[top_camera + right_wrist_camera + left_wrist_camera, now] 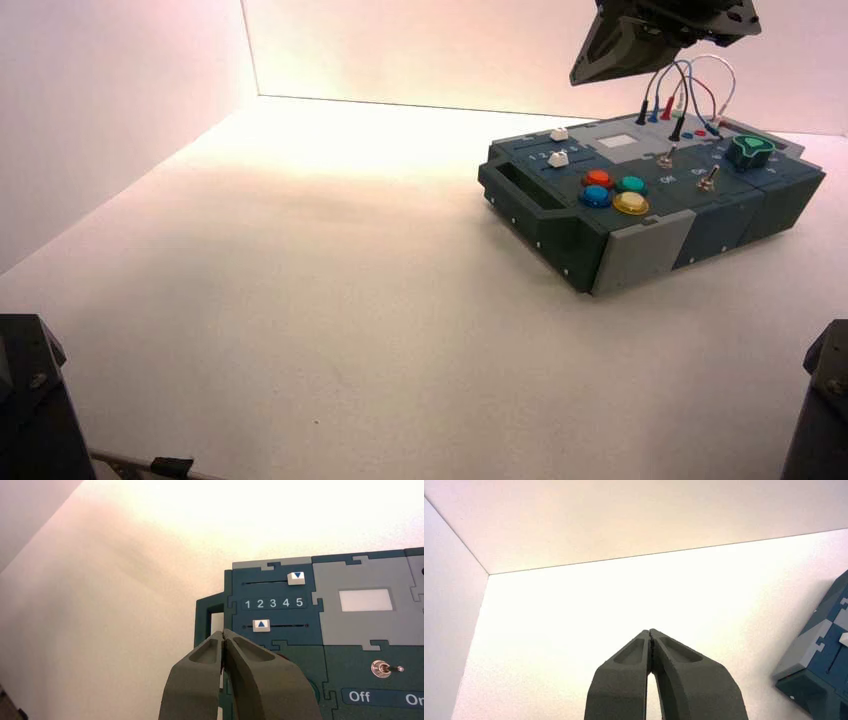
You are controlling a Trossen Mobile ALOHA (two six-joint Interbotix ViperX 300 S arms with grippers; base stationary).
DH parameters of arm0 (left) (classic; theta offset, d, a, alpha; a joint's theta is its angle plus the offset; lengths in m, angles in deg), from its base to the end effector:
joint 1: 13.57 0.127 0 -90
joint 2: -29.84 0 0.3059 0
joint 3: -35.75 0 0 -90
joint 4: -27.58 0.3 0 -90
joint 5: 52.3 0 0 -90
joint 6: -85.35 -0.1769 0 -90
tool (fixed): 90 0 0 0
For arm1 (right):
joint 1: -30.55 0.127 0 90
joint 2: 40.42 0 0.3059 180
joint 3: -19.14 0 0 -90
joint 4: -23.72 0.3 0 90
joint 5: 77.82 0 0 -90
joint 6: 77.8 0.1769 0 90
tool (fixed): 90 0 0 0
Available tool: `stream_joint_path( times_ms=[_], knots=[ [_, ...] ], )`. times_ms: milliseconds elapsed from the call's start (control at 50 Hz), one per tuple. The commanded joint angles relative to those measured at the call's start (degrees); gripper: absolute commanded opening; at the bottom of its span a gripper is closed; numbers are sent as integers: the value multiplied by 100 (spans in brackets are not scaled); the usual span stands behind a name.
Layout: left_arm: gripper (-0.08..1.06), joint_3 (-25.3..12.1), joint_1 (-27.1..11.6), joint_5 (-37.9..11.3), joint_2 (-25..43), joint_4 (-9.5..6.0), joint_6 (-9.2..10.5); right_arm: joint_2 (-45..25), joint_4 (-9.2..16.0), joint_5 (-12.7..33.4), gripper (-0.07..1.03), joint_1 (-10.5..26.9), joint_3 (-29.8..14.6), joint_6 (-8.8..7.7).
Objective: Push the yellow button with the right gripper.
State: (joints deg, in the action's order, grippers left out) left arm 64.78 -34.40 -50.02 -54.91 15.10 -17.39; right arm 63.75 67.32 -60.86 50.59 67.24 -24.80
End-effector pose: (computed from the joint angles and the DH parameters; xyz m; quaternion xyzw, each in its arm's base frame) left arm 0.3985 -0.1500 0.1688 0.0533 0.2709 -0.1703 0.9459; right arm 0.2636 0.1340 0.1307 0.0122 0.4040 0.2321 0.8848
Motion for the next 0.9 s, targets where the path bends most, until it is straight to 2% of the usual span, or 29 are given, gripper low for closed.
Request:
stream_joint_path(
  times_ms=[20,240,500,660,760,900],
  knots=[
    [-3,-141,9,44,-158,18,-26,70,-18,0,-2,0,-149,9],
    [-3,18,9,44,-316,18,-26,202,-79,220,-2,-211,-114,9],
    [-3,44,9,53,-325,26,-26,422,-105,791,-2,-879,79,26],
    [-3,79,9,26,-378,18,-9,853,-105,914,-2,-949,220,44],
    [-3,114,9,26,-448,18,0,1107,-105,1002,-2,-993,334,114],
    [-3,158,-9,35,-536,18,9,1477,-123,1204,-2,-1222,475,334]
  ],
)
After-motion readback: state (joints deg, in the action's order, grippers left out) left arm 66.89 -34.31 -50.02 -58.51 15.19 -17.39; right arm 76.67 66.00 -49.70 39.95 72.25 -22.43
